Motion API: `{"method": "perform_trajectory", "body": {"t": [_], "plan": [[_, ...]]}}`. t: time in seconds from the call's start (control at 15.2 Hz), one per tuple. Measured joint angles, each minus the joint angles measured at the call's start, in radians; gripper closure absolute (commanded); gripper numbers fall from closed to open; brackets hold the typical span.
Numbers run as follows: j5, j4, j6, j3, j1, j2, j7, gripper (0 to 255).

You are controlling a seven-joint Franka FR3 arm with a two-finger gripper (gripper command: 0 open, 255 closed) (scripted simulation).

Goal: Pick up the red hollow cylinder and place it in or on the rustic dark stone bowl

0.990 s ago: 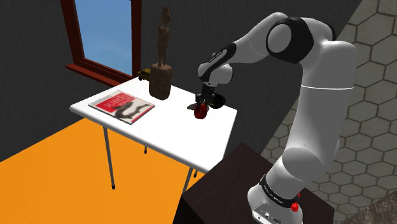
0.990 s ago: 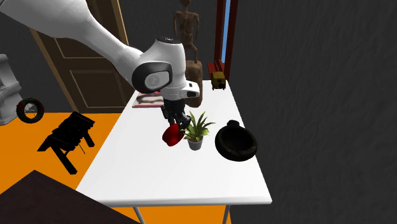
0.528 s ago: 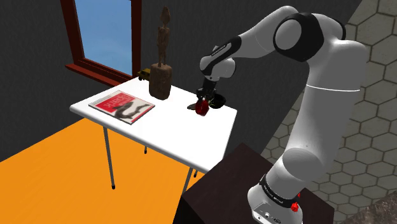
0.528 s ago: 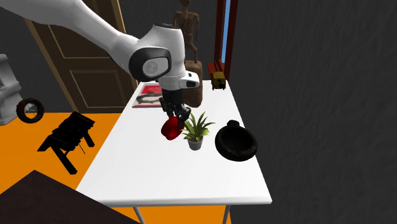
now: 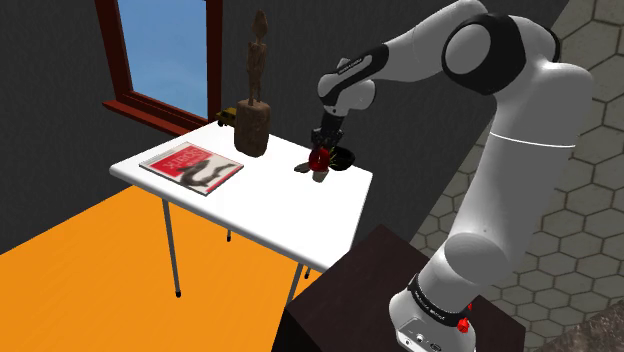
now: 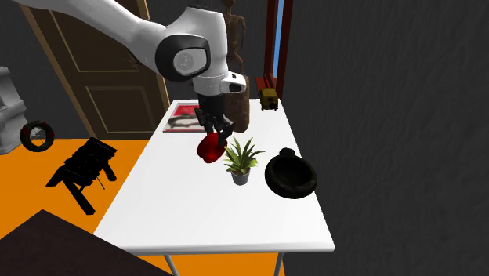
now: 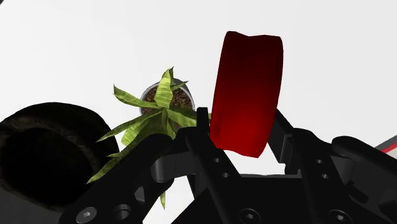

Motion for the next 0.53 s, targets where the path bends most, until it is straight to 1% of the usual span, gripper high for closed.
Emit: {"method": "perform_trajectory", "body": {"t": [0.53], "plan": [[-0.027,0.035,-0.091,-0.009,0.004,-0.058,0.019,255]]}}
